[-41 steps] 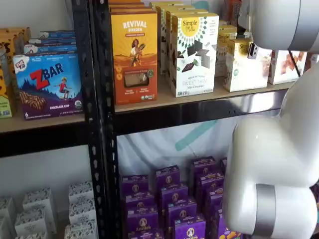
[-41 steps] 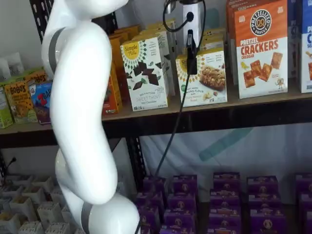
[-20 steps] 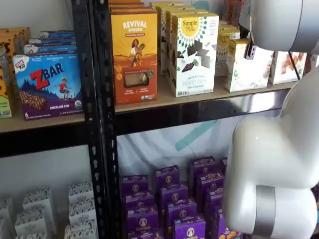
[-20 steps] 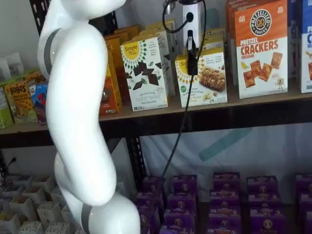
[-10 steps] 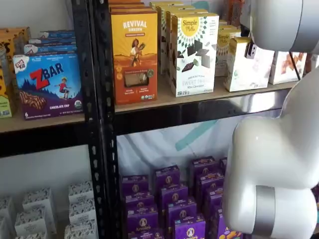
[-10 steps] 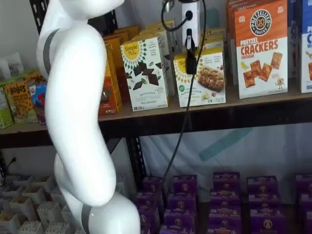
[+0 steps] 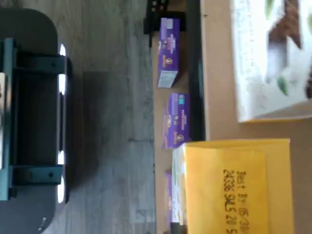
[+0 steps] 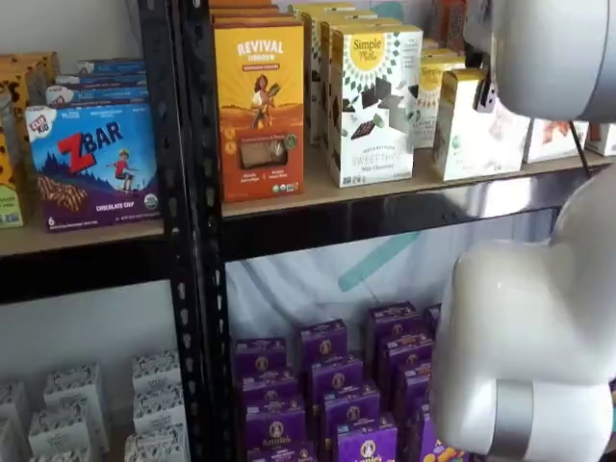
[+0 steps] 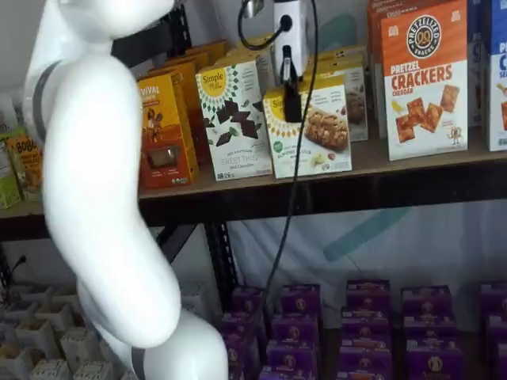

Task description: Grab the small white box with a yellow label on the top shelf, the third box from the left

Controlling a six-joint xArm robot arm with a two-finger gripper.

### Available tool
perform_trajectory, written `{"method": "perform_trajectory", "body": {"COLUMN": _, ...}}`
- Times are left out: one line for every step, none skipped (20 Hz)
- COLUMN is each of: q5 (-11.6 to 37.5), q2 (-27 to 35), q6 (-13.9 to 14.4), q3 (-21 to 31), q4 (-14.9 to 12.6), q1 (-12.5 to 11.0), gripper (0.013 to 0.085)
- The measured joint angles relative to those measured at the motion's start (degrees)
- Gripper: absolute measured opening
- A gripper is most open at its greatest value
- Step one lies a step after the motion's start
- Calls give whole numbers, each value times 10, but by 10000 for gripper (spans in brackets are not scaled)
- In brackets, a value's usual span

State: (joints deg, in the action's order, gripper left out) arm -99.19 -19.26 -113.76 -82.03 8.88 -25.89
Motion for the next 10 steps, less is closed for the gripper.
{"method": "perform_trajectory", "body": {"q5": -4, "q2": -11, "q6": 3, "q3": 8, "q4": -5, "q1": 4, "gripper": 370}}
{"method": "perform_trajectory", "body": {"q5": -6, "q2": -22, "q6": 6, "q3": 18, "q4": -9, "q1": 7, "gripper": 370}}
{"method": "perform_trajectory", "body": {"q5": -9, "q2": -36, "q6": 10, "q3": 30, "q4": -13, "q1": 12, "gripper": 370}}
{"method": "perform_trajectory", "body": {"q5": -12, "q2": -47, "q6": 13, "q3": 38, "q4": -15, "q1": 16, "gripper": 370}}
{"method": "perform_trajectory", "body": {"q5": -16, "q2": -56, "q6": 16, "q3": 46, "q4": -17, "q1": 19, "gripper": 370}}
{"method": "perform_trajectory", "body": {"q5": -19, "q2": -64, "q6": 19, "q3": 53, "q4": -17, "q1": 21, "gripper": 370}}
{"method": "perform_trajectory", "body": {"q5": -23, "q2": -75, "q6": 22, "q3": 61, "q4": -18, "q1": 24, "gripper": 370}}
{"method": "perform_trajectory", "body": {"q5": -26, "q2": -82, "q6": 24, "q3": 67, "q4": -18, "q1": 26, "gripper": 370}}
{"method": "perform_trajectory", "body": {"q5": -29, "q2": -89, "q6": 26, "q3": 73, "q4": -18, "q1": 27, "gripper": 370}}
{"method": "perform_trajectory", "body": {"q5": -31, "q2": -93, "q6": 27, "q3": 76, "q4": -18, "q1": 28, "gripper": 370}}
